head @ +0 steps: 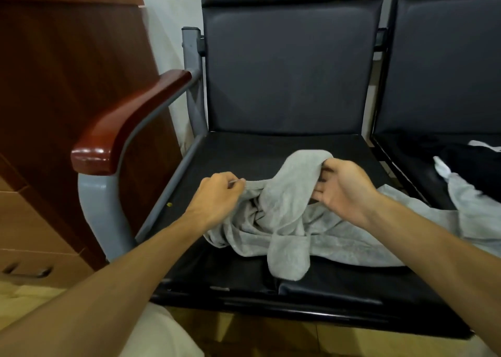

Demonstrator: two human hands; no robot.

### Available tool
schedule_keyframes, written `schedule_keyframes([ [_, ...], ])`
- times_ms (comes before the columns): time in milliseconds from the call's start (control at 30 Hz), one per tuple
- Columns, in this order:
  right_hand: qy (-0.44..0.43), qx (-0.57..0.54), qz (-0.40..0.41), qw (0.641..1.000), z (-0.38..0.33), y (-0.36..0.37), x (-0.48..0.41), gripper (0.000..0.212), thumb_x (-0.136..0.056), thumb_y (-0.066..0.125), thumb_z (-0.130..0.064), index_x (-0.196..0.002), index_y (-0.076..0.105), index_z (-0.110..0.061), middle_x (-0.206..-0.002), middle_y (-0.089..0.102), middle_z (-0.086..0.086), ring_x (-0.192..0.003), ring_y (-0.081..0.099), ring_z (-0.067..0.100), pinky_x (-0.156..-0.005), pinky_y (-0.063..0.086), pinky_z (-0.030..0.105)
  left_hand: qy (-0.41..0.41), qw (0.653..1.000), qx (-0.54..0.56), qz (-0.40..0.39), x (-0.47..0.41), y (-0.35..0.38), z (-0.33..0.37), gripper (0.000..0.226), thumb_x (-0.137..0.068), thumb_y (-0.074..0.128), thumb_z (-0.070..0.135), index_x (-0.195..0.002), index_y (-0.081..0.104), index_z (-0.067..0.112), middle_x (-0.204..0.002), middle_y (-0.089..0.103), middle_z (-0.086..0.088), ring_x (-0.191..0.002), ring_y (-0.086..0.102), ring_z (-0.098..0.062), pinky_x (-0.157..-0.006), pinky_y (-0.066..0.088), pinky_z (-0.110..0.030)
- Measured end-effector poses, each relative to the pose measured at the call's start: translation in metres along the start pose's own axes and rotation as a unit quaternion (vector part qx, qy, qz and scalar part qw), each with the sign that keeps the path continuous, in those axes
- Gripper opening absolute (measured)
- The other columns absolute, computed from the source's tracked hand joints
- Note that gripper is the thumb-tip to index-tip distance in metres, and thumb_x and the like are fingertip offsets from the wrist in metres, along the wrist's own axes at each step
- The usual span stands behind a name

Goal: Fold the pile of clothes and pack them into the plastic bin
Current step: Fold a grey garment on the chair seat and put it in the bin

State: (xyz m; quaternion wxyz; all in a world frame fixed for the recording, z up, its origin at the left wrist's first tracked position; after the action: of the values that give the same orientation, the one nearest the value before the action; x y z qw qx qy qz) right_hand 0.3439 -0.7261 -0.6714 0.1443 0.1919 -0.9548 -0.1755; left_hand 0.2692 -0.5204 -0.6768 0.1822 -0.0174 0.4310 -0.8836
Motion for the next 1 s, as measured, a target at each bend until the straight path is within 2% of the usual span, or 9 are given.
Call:
schedule_keyframes([
  [133,-0.003,-0.056,-0.058,0.997,-0.006,0.009,0.019,0.040,-0.099,0.033,-0.017,-0.127,0.056,-0.001,-0.126,0.064,0.017,-0.118,0.061,0.030,-0.101,0.048,0.045,0.048,0.996,0.074,-0.012,0.013,-0.004,0.006,0.021,-0.100,0.045,0.031,-0.094,0.062,0.020,-0.086,0.061,0.012,-0.078,0.054,0.001,-0.066,0.039,-0.014],
  [267,-0.002,-0.018,-0.073,0.997,-0.004,0.014,0.034,0.042,-0.098,0.034,-0.018,-0.126,0.056,0.004,-0.124,0.064,0.019,-0.115,0.062,0.032,-0.102,0.047,0.045,0.031,0.983,0.176,-0.039,0.029,-0.010,0.006,0.025,-0.101,0.045,0.023,-0.085,0.062,0.014,-0.081,0.059,0.004,-0.077,0.053,-0.007,-0.075,0.044,-0.026],
  [367,0.002,0.059,-0.128,0.990,-0.004,0.021,0.048,0.033,-0.090,0.044,-0.019,-0.111,0.058,0.004,-0.112,0.060,0.022,-0.104,0.058,0.033,-0.095,0.046,0.039,-0.003,0.939,0.321,-0.126,0.046,-0.017,0.005,0.032,-0.101,0.041,0.013,-0.074,0.058,0.014,-0.076,0.059,-0.002,-0.076,0.054,-0.015,-0.071,0.045,-0.028],
  [467,0.054,0.242,-0.304,0.920,0.001,0.035,0.074,0.015,-0.088,0.050,-0.012,-0.083,0.063,-0.007,-0.081,0.057,0.011,-0.075,0.054,0.020,-0.070,0.046,0.024,-0.015,0.892,0.386,-0.234,0.068,-0.025,0.009,0.031,-0.098,0.036,0.009,-0.072,0.052,0.010,-0.070,0.056,-0.002,-0.071,0.054,-0.015,-0.064,0.046,-0.023],
  [567,0.108,0.393,-0.387,0.827,0.008,0.034,0.095,0.013,-0.093,0.055,-0.011,-0.096,0.066,-0.004,-0.088,0.068,0.012,-0.075,0.065,0.021,-0.072,0.055,0.028,-0.025,0.924,0.250,-0.290,0.083,-0.023,0.003,0.035,-0.099,0.044,0.018,-0.068,0.059,0.011,-0.065,0.060,0.004,-0.064,0.055,-0.008,-0.065,0.043,-0.020],
  [700,-0.004,0.481,-0.160,0.862,0.005,0.019,0.070,0.014,-0.094,0.054,-0.009,-0.093,0.068,-0.008,-0.094,0.071,0.013,-0.075,0.068,0.022,-0.070,0.058,0.032,-0.027,0.935,0.087,-0.342,0.089,-0.016,-0.003,0.046,-0.101,0.041,0.038,-0.078,0.069,0.010,-0.065,0.067,-0.003,-0.066,0.062,-0.006,-0.085,0.041,-0.021],
  [800,-0.068,0.549,-0.016,0.833,0.006,0.006,0.050,0.013,-0.092,0.054,-0.012,-0.096,0.066,-0.016,-0.091,0.068,0.002,-0.081,0.066,0.018,-0.074,0.059,0.034,-0.012,0.961,0.047,-0.272,0.081,-0.014,-0.002,0.034,-0.100,0.046,0.033,-0.085,0.069,0.012,-0.071,0.070,-0.004,-0.071,0.066,-0.007,-0.089,0.044,-0.022],
  [900,-0.045,0.609,-0.036,0.791,0.020,0.004,0.038,0.017,-0.093,0.058,-0.034,-0.101,0.063,-0.020,-0.084,0.063,-0.005,-0.085,0.063,0.016,-0.080,0.056,0.034,-0.016,0.985,-0.037,-0.170,0.062,-0.015,-0.015,0.011,-0.096,0.053,0.022,-0.089,0.062,0.021,-0.086,0.067,0.003,-0.078,0.062,-0.010,-0.075,0.049,-0.024],
  [1000,-0.010,0.634,-0.085,0.769,0.035,0.014,0.036,0.035,-0.087,0.061,-0.053,-0.098,0.064,-0.020,-0.080,0.062,-0.009,-0.081,0.058,0.007,-0.079,0.049,0.027,-0.049,0.968,-0.139,-0.202,0.052,-0.010,-0.028,0.022,-0.095,0.053,0.036,-0.086,0.058,0.016,-0.088,0.061,-0.003,-0.081,0.056,-0.019,-0.070,0.043,-0.029],
])
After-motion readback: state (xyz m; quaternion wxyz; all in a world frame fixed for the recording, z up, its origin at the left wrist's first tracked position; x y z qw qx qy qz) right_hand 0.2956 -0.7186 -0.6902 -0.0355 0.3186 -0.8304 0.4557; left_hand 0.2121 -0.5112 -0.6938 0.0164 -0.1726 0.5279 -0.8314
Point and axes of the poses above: each hand's wrist, its own x-axis away from the middle knuckle, its own y-axis out of the palm, z = x × y, the point moved 4 cm from there along -x, towards the middle knuckle
